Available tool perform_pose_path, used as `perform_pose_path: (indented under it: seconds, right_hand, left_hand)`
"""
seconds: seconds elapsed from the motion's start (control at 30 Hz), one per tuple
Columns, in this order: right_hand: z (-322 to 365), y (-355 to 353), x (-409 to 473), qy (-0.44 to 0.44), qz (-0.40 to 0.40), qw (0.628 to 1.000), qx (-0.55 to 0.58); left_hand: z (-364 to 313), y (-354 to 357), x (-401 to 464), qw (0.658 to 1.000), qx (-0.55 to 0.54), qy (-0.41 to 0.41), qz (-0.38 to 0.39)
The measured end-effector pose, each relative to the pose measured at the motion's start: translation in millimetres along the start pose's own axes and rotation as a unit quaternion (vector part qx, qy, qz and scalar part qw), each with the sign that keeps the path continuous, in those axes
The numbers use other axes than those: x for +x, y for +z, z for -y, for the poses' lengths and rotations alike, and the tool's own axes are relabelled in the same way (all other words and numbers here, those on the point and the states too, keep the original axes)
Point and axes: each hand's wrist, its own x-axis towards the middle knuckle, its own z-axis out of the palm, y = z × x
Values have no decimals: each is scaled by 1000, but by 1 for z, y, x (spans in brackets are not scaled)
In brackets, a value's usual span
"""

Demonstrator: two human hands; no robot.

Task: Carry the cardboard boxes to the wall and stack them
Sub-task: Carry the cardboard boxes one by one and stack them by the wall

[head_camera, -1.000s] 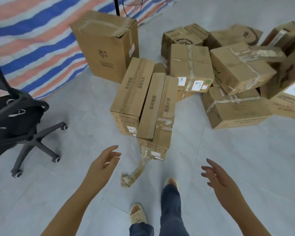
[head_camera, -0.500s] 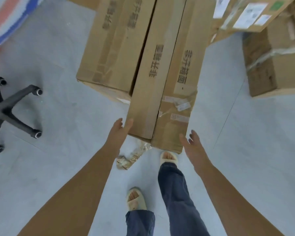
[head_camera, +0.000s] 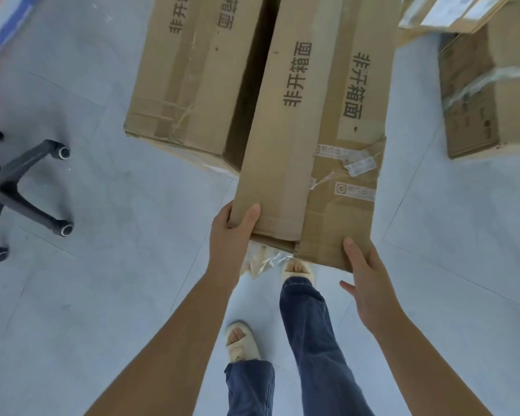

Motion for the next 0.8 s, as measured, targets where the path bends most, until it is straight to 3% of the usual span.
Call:
perform_pose_path:
  seconds: [0.23, 0.53, 0.73, 0.8]
  right_hand:
    - [38, -13, -102, -72, -52, 993, 81]
    - [34, -19, -177, -49, -58, 994, 72]
    - [22, -23, -184, 32, -45, 996, 66]
    - [21, -21, -183, 33, -35, 997, 62]
  left_hand:
    - [-41, -27, -71, 998, 55, 2, -21]
    - [-28, -71, -142, 996, 75, -50, 23]
    - [-43, -77, -164, 976, -32, -170, 135]
    - [-52, -74, -160, 971, -67, -183, 136]
